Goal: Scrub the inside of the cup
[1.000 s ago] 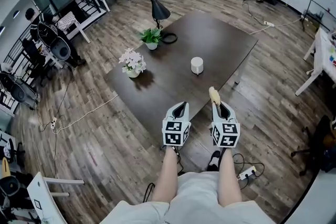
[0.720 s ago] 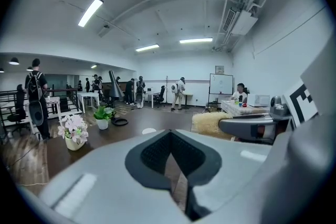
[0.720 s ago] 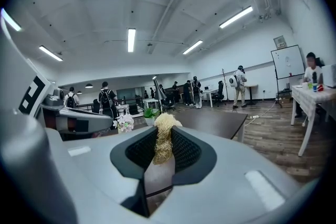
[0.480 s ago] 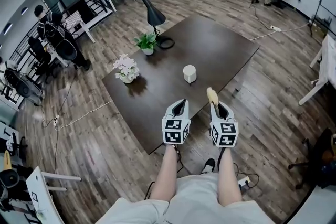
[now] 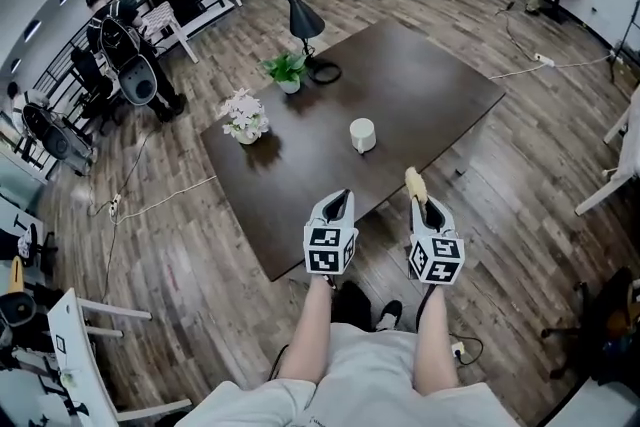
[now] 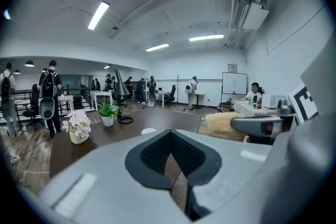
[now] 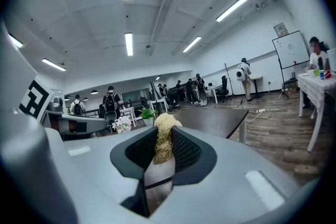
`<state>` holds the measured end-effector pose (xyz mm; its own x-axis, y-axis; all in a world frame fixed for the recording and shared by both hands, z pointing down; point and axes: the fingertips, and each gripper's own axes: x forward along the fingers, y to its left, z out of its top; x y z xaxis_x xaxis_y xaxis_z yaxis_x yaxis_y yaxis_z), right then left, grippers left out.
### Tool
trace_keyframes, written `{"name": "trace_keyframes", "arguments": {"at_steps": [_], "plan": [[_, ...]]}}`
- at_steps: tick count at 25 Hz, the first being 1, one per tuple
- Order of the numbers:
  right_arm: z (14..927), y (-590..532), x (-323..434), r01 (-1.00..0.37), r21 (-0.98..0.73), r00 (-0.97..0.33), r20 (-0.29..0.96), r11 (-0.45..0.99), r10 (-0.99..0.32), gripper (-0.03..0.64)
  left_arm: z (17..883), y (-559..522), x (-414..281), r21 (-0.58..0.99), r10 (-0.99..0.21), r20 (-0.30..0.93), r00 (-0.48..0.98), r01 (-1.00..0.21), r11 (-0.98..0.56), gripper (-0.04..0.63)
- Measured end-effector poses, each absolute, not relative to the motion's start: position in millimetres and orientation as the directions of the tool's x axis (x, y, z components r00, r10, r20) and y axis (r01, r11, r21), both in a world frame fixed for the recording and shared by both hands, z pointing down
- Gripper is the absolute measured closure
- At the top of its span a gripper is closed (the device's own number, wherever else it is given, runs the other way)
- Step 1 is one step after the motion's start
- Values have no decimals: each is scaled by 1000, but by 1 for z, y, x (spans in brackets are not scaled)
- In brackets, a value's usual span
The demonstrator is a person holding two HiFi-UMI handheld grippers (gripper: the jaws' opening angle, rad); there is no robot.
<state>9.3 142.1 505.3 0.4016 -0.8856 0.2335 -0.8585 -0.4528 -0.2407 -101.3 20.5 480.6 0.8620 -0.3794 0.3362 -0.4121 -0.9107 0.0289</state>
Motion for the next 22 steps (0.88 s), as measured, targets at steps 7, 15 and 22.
{"name": "trace_keyframes", "arguments": {"at_steps": [7, 15, 22], "plan": [[512, 156, 19, -835, -274, 424, 233, -478, -875, 520, 487, 41, -76, 76, -356, 321, 877, -399, -914, 595], [513, 166, 46, -825, -245, 457, 242, -509, -856, 519, 486, 55, -20, 106, -264, 302, 916, -308, -946, 595], [515, 175, 78, -803, -234, 493, 256, -548, -831, 520, 495, 62, 16, 122, -230, 303, 925, -278, -953, 595]]}}
